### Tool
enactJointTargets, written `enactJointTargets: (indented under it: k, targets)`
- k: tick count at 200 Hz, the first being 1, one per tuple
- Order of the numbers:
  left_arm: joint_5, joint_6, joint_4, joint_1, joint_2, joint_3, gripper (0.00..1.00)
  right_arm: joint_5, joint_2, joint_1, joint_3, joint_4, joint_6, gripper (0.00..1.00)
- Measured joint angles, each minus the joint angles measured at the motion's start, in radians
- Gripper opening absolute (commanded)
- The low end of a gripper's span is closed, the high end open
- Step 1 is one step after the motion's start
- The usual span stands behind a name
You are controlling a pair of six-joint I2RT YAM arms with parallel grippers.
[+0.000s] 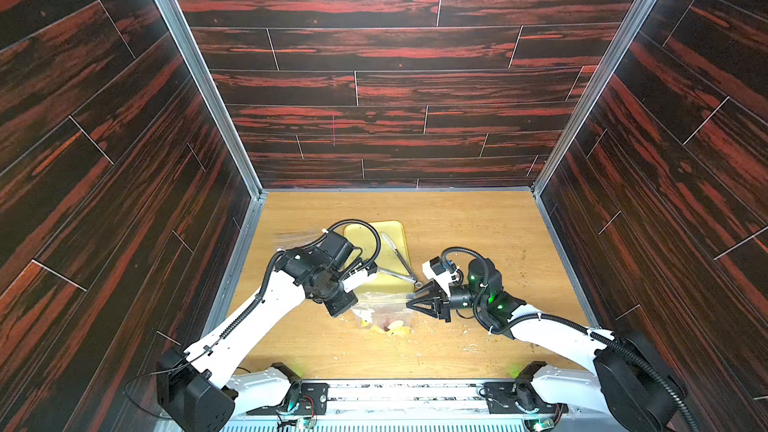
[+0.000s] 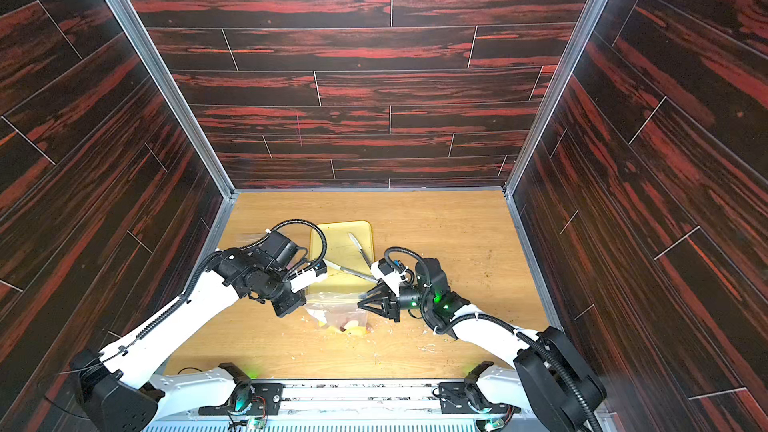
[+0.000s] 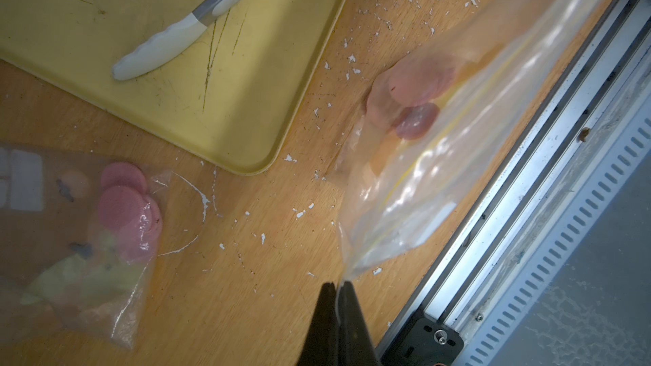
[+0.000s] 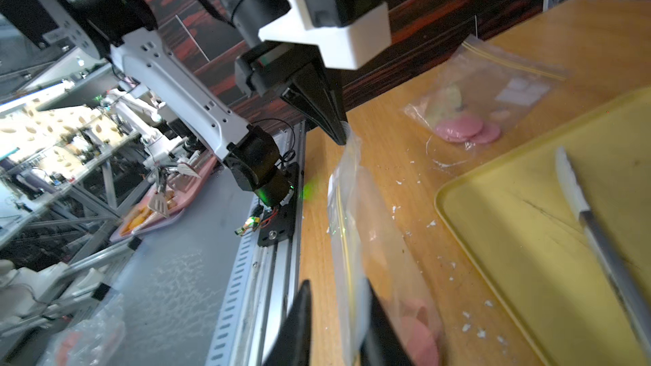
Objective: Put the cookies into a resealable bag to prevent moisture
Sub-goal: Close the ziploc bag at the center of the board.
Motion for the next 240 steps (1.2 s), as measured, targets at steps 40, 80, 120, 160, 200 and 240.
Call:
enactJointTargets:
  k: [40, 80, 120, 160, 200, 240]
  targets:
    - [-0.004, -0.004, 0.0, 0.003, -0.005, 0.0, 0.0, -0.014, 0.0, 0.0, 0.003, -0.022, -0.005, 0.17]
    - [-0.005, -0.011, -0.001, 0.005, -0.012, -0.004, 0.0, -0.014, 0.0, 0.0, 0.007, -0.072, -0.024, 0.16]
    - [-0.005, -0.013, -0.002, 0.006, -0.016, -0.006, 0.01, -0.018, 0.0, 0.0, 0.012, -0.084, -0.024, 0.04]
    - [-0.002, -0.009, 0.001, 0.006, -0.018, -0.006, 0.34, -0.019, 0.0, 0.0, 0.014, -0.084, -0.021, 0.0]
    - [0.043, -0.009, 0.04, 0.007, -0.051, -0.004, 0.52, -0.018, 0.013, -0.004, 0.026, -0.087, -0.024, 0.0]
    - [0.203, -0.049, 0.247, 0.005, -0.12, -0.012, 0.58, -0.018, 0.018, -0.007, 0.03, -0.086, -0.026, 0.0]
